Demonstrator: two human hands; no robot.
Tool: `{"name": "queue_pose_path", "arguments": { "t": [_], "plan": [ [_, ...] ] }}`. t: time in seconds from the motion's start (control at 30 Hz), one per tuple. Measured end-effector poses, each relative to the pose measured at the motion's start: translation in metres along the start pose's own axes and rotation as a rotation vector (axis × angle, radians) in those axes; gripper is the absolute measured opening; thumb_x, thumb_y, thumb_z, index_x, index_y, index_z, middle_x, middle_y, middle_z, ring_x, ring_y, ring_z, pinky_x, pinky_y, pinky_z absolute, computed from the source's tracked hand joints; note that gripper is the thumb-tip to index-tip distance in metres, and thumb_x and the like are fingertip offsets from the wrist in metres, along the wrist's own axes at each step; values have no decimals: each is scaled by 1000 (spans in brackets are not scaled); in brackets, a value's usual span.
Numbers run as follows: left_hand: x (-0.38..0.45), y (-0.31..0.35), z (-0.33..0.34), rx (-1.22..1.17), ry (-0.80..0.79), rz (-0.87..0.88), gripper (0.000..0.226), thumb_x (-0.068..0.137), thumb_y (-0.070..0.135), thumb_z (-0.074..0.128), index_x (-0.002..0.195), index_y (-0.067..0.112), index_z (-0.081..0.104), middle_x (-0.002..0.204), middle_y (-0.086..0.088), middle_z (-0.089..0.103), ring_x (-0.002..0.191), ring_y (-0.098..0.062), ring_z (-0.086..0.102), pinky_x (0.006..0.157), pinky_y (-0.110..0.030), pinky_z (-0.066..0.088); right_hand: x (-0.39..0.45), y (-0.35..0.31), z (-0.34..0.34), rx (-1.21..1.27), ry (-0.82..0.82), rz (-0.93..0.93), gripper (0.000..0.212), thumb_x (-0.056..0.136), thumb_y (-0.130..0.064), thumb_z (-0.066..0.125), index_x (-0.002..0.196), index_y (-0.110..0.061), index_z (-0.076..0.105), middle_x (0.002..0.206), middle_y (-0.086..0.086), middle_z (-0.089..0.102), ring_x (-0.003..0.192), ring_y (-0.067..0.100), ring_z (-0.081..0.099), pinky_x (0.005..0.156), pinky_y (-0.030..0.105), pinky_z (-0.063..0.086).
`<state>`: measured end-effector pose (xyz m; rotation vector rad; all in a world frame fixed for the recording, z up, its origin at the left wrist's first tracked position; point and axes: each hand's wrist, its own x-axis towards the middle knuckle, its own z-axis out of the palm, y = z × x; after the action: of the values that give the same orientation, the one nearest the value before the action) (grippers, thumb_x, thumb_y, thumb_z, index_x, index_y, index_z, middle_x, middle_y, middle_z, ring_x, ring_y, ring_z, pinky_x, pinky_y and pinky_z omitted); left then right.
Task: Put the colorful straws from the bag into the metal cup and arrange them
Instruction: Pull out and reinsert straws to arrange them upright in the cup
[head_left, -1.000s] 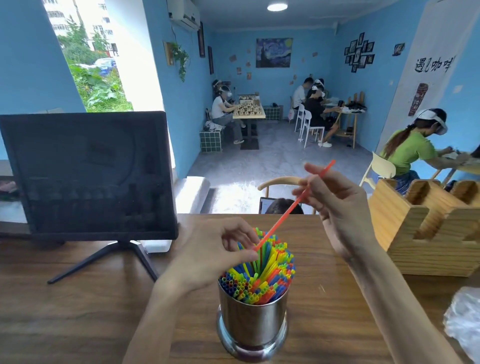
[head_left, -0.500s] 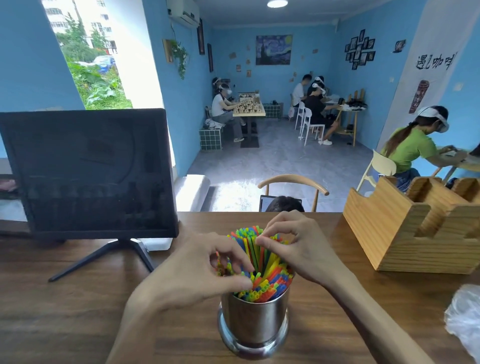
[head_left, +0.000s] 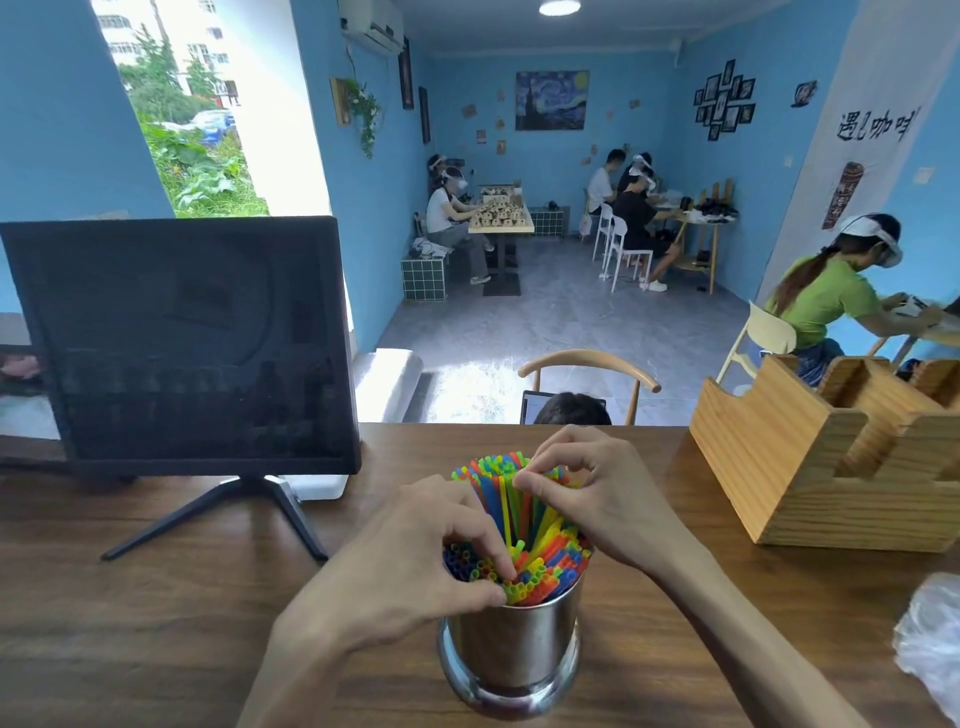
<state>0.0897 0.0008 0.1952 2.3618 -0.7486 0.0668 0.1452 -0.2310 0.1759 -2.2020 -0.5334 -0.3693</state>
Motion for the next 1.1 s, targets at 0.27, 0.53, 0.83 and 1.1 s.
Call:
{"name": "queue_pose_path", "arguments": {
  "t": [0.27, 0.53, 0.83, 1.1],
  "plan": [
    [6, 5, 7, 133, 181, 44, 14, 73, 46, 71, 87, 44, 73, 97, 24, 60, 98, -6, 58, 79, -35, 53, -1, -2, 1, -17, -5, 1, 13, 86, -42, 77, 84, -29, 79, 93, -20, 67, 97, 2, 61, 81, 31, 54],
    [33, 10, 5, 45, 481, 90, 10, 75, 34, 70, 84, 37, 68, 87, 20, 64, 86, -7, 59, 72, -19, 47, -5, -13, -4, 118, -40, -80, 18, 99, -37, 64, 110, -32, 77, 112, -23, 67, 119, 1, 56, 100, 25, 44],
    [63, 32, -34, -701, 899, 225, 20, 92, 24, 73, 108, 36, 75, 96, -1, 77, 88, -14, 72, 68, -22, 55, -7, -26, -14, 486, -196, -77, 26, 99, -27, 64, 125, -28, 69, 92, 1, 73, 105, 10, 69, 93, 17, 48],
    [44, 0, -30, -807, 897, 44, 16, 71, 32, 91, 79, 31, 77, 79, -1, 77, 71, -11, 72, 67, -19, 57, 3, -21, -55, 1061, 19, 72, 43, 76, -60, 81, 98, -23, 77, 80, 3, 68, 57, 16, 65, 50, 20, 43]
  ]
}}
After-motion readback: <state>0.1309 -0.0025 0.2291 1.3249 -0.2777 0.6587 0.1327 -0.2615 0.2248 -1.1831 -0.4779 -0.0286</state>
